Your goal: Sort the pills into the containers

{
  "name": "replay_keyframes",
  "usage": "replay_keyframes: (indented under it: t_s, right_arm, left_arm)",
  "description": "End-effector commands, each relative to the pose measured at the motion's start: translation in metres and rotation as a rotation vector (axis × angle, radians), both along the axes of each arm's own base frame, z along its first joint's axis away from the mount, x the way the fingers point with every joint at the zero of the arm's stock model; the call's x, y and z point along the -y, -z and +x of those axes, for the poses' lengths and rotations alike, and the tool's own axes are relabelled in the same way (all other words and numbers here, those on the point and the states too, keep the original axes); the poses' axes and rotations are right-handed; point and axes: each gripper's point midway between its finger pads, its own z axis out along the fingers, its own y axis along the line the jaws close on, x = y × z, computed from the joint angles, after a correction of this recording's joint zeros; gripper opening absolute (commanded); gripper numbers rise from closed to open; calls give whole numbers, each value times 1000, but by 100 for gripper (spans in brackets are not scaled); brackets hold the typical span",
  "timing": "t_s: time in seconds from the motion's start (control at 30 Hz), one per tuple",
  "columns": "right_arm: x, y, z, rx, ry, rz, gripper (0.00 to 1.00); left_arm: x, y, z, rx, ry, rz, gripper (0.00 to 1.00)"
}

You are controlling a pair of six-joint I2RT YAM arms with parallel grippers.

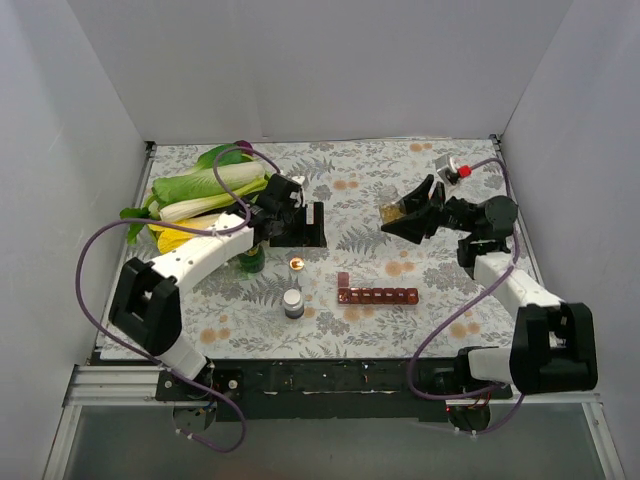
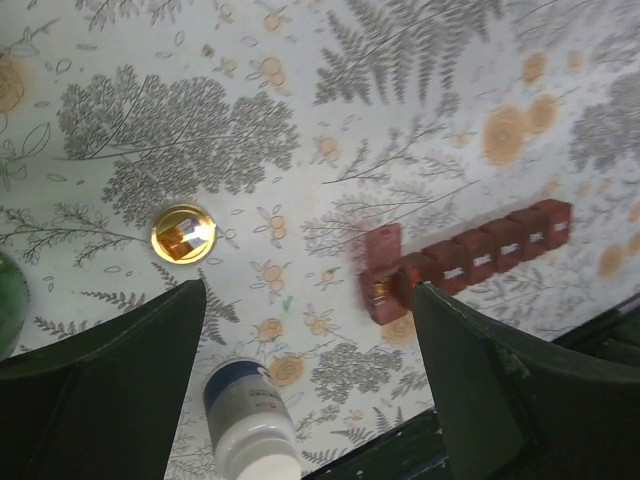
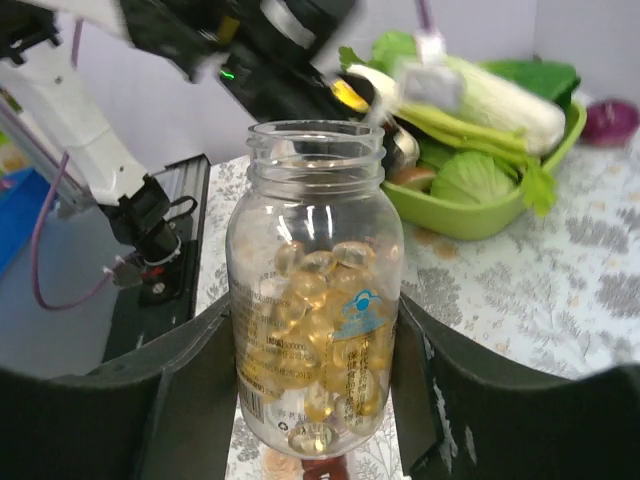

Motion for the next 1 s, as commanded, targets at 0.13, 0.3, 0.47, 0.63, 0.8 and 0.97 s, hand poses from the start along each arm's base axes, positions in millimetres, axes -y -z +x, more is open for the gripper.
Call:
replay_keyframes:
  t_s: [0.13, 0.3, 0.47, 0.63, 0.8, 0.97]
  right_arm:
    - [5, -29, -32, 427, 15, -39, 1]
    - [5, -24, -30, 407, 7, -49, 1]
    - [5, -17, -30, 404, 9, -59, 1]
    - [5, -14, -29, 398, 8, -66, 1]
    - [5, -11, -30, 395, 6, -69, 1]
    - [5, -10, -29, 391, 6, -71, 1]
  left_arm:
    - [-31, 63, 9, -71, -46, 319, 83]
    - [-39, 84, 15, -71, -61, 384, 79]
    - [-31, 96, 19, -88, -43, 378, 71]
    - [-30, 111, 19, -118, -35, 402, 65]
    - [-32, 118, 16, -134, -39, 427, 60]
    - [-34, 124, 14, -150, -39, 450, 52]
